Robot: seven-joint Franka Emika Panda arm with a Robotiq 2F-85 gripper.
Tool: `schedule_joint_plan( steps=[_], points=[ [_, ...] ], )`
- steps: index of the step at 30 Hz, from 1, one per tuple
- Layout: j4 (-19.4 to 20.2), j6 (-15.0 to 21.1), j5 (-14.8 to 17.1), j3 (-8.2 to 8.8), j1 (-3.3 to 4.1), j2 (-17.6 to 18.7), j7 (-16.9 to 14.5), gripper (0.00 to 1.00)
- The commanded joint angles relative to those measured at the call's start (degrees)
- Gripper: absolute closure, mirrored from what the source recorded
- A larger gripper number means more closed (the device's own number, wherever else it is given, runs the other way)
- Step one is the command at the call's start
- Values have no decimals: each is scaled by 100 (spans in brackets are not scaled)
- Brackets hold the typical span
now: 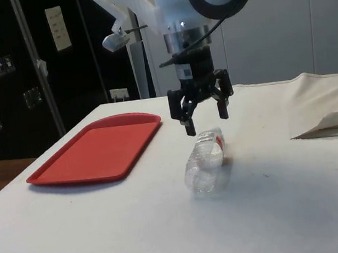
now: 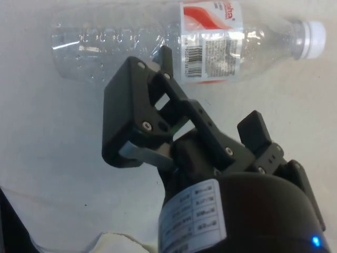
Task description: Place the bottle upright on the tray.
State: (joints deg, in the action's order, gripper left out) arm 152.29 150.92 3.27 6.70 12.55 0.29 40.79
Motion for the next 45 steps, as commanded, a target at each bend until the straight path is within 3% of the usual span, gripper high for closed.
schedule_joint_plan(
  steps=[1,45],
  points=[
    [0,0,0,0,0,6,34,0],
    [0,74,23,0,-29,92,1759,0]
  ],
)
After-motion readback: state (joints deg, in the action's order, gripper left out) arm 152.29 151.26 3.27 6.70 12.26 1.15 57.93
